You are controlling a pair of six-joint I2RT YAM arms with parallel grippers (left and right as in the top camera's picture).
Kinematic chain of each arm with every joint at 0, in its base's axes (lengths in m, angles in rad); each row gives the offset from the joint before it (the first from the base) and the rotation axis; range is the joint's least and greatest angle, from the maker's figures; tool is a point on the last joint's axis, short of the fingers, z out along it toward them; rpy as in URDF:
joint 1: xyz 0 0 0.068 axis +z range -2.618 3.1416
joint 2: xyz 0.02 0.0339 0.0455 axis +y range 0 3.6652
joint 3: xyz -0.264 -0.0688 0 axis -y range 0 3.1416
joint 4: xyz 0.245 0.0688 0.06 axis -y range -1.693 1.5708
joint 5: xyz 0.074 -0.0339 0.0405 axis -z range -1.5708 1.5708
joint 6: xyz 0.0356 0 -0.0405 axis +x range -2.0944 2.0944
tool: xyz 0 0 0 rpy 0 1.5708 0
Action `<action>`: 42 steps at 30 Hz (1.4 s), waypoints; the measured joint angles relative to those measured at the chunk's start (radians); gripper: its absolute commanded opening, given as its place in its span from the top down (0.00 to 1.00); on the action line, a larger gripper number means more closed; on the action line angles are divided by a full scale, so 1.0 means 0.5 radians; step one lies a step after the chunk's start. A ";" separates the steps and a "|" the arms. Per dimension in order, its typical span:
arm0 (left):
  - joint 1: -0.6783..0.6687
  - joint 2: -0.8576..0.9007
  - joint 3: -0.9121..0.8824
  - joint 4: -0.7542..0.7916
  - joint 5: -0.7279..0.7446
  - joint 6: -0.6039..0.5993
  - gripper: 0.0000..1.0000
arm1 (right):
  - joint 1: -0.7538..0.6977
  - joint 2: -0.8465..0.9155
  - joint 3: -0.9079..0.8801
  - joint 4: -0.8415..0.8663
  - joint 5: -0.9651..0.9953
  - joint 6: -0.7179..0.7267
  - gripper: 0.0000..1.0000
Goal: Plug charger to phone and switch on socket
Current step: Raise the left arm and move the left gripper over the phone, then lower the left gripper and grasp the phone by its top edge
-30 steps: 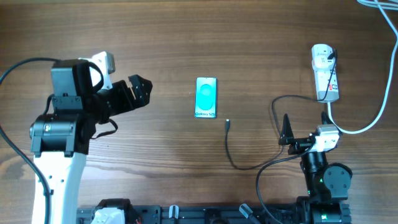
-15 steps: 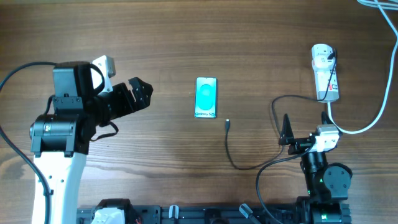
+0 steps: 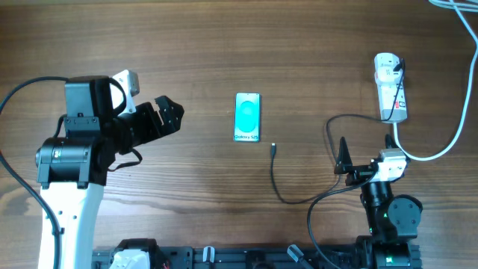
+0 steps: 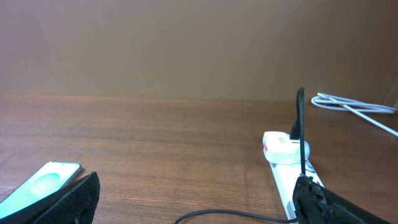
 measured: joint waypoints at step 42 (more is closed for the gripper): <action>-0.885 2.010 1.650 -0.726 -0.485 -0.298 0.00 | 0.000 0.021 0.000 -0.001 0.000 0.000 0.00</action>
